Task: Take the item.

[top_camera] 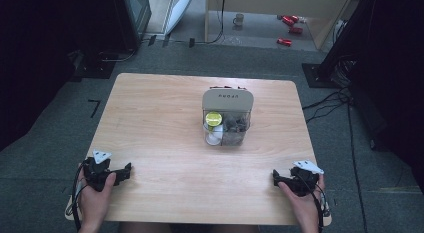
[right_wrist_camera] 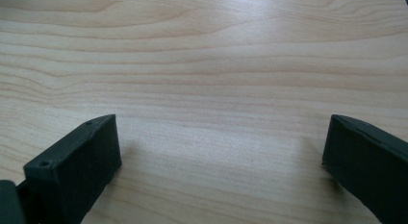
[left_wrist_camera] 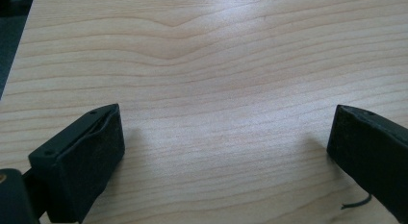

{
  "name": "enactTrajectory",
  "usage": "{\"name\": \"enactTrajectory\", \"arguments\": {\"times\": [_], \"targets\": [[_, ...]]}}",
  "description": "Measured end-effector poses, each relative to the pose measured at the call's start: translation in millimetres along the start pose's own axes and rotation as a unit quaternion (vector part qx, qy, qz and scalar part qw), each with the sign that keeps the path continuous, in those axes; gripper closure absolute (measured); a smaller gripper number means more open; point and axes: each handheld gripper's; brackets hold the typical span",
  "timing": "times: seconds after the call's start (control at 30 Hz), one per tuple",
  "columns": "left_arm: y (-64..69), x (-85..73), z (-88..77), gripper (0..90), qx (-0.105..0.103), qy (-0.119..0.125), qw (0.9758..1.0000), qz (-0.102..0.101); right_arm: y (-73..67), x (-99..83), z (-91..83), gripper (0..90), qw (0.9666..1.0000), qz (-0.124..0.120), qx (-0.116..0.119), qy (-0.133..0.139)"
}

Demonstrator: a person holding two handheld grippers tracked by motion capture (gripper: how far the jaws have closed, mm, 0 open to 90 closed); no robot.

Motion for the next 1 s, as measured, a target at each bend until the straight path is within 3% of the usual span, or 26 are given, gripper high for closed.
{"name": "enactTrajectory", "arguments": {"times": [0.13, 0.23, 0.37, 0.6, 0.67, 0.8, 1.0], "targets": [[0.0, 0.0, 0.0, 0.0, 0.000, 0.000, 1.0000, 0.000, 1.9, 0.0, -1.9, 0.0, 0.9999, 0.008, -0.014, 0.001], [0.0, 0.0, 0.0, 0.0, 0.000, 0.000, 1.0000, 0.000, 1.2, 5.7, -8.1, 0.4, 0.9995, 0.027, -0.002, 0.017], [0.0, 0.0, 0.0, 0.0, 0.000, 0.000, 1.0000, 0.000, -4.8, 16.3, -15.0, 4.4, 0.9990, 0.032, 0.009, 0.030], [0.0, 0.0, 0.0, 0.0, 0.000, 0.000, 1.0000, 0.000, -16.3, 39.1, -26.2, 7.8, 0.9978, 0.034, 0.032, 0.048], [0.0, 0.0, 0.0, 0.0, 0.000, 0.000, 1.0000, 0.000, -19.7, 46.1, -28.3, 13.2, 0.9973, 0.032, 0.037, 0.054], [-0.1, 0.0, 0.0, 0.0, 0.000, 0.000, 1.0000, 0.000, -25.6, 57.6, -30.5, 13.4, 0.9970, 0.026, 0.032, 0.065], [-0.1, 0.0, 0.0, 0.0, 0.000, 0.000, 1.0000, 0.000, -36.4, 80.9, -33.7, 13.4, 0.9959, 0.018, 0.043, 0.078]]}}
Point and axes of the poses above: each handheld gripper's, and its own axes: z roughly forward along the jaws, x roughly out of its top, y roughly to its right, and after that the axes turned 4 degrees about z, right-handed
